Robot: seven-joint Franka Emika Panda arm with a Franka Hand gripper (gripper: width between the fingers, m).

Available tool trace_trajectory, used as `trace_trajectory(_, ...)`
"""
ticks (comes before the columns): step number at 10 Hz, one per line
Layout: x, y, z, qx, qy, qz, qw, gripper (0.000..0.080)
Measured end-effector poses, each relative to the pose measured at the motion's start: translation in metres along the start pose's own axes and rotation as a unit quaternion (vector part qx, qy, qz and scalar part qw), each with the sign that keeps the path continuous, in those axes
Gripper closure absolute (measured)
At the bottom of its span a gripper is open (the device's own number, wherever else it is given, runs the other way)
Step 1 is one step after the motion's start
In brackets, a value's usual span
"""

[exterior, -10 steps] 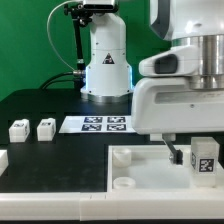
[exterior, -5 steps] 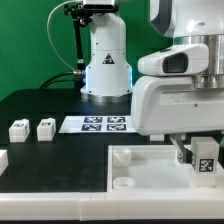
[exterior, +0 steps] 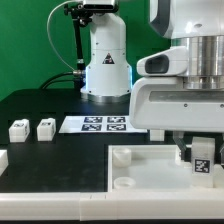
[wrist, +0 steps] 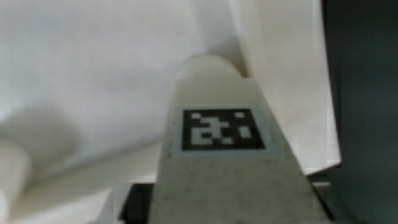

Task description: Assemble one leg

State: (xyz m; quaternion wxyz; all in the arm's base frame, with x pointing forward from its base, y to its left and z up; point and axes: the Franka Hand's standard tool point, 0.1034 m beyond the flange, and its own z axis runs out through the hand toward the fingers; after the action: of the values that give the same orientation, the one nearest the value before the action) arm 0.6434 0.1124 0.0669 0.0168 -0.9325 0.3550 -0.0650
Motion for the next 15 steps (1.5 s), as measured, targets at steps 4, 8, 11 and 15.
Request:
trace_trajectory(4,-0.001,0.004,0.001,-0.015,-0.035,0.407,0.913,0.0505)
trace_trajectory(8,-0.002,0.002,-0.001,-0.043,-0.048,0.577,0.814,0.0505)
trace_trajectory(11,-0.005,0.003,-0.001,-0.050,-0.049,0.561,0.825,0.0505)
trace_trajectory(15,-0.017,0.005,0.002,-0.066,-0.038,0.360,0.930,0.0179)
